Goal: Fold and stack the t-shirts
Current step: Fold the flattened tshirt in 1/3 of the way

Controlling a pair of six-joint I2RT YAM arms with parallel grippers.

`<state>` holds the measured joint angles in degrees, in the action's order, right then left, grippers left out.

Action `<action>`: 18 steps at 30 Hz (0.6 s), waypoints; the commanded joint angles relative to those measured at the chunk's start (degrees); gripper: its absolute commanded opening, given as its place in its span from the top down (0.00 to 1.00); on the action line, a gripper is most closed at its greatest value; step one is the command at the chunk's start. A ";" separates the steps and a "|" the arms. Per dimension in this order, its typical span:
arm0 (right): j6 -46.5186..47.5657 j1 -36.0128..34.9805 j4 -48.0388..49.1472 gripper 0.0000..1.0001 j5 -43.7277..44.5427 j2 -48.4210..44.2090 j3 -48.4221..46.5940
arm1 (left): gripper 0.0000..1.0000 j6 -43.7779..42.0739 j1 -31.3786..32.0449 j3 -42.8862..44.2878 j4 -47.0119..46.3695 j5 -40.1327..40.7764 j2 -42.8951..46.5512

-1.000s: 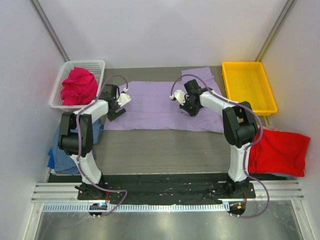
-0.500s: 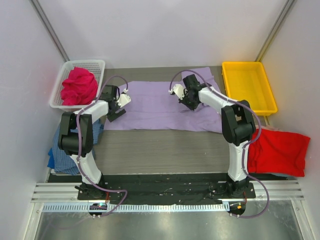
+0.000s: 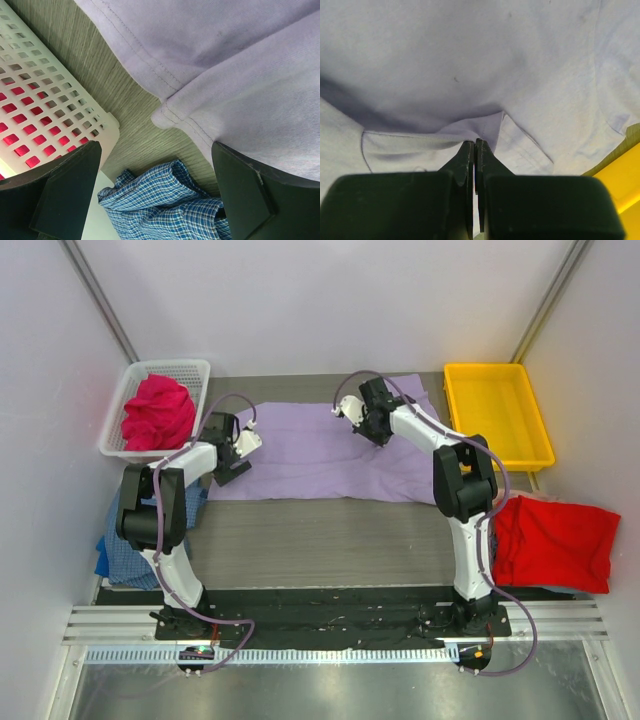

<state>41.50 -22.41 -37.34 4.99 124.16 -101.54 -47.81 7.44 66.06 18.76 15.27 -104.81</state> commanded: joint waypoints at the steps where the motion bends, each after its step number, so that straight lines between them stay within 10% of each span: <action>1: 1.31 -0.17 0.16 0.99 2.47 1.87 -4.54 | 0.02 -0.79 -0.23 -0.58 -2.50 1.26 0.75; 12: 1.13 -0.17 -1.86 0.97 3.35 5.48 -9.91 | 0.02 -1.32 -0.15 -1.37 -3.03 1.52 0.23; 18: 1.48 -0.26 -1.51 0.56 4.76 3.29 -5.44 | 0.02 -1.67 -0.15 -1.29 -3.65 1.70 -0.12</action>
<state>42.28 -22.44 -39.11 7.64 129.60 -108.66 -48.69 7.49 64.99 17.54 15.99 -104.81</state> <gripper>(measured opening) 0.364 0.978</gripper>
